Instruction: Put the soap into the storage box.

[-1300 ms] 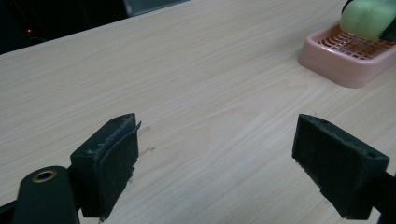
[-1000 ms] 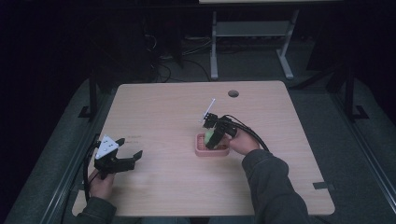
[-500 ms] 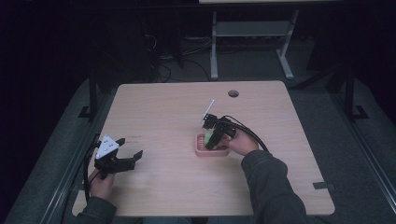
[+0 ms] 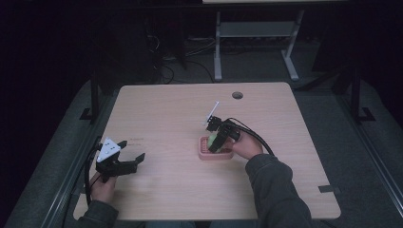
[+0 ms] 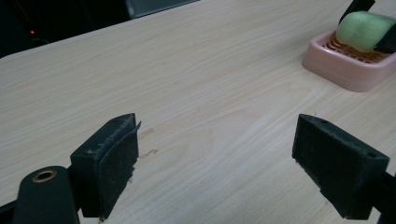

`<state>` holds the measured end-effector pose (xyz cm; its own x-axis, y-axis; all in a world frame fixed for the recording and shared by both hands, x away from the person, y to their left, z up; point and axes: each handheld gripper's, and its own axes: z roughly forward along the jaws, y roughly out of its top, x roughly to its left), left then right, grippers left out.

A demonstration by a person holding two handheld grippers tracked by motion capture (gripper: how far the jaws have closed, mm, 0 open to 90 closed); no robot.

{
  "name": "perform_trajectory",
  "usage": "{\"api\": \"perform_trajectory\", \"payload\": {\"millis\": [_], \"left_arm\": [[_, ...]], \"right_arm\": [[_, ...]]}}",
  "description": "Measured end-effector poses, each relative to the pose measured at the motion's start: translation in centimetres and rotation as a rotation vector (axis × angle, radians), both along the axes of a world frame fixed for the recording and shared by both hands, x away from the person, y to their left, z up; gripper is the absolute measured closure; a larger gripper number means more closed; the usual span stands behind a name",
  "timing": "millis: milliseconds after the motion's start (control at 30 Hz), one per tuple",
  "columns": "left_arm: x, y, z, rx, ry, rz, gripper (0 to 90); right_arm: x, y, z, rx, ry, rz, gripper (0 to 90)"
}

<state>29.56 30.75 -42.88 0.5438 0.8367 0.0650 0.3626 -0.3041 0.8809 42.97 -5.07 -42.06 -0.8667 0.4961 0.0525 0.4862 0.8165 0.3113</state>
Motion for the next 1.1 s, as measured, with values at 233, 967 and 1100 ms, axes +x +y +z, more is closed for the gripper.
{"api": "perform_trajectory", "payload": {"millis": [233, 967, 1100], "left_arm": [[0.0, 0.1, 0.0, -0.001, 0.003, 0.002, 14.1], [0.0, 0.1, 0.0, 0.0, 0.0, 0.004, 14.1], [0.0, 0.1, 0.0, 0.0, 0.001, 0.003, 14.1]], "right_arm": [[-0.2, 0.2, 0.2, -0.014, -0.012, 0.004, 24.8], [-0.9, -1.6, 0.8, 0.077, -0.026, -0.027, 23.2], [-1.0, -1.9, 1.2, 0.09, -0.025, -0.034, 22.9]]}}
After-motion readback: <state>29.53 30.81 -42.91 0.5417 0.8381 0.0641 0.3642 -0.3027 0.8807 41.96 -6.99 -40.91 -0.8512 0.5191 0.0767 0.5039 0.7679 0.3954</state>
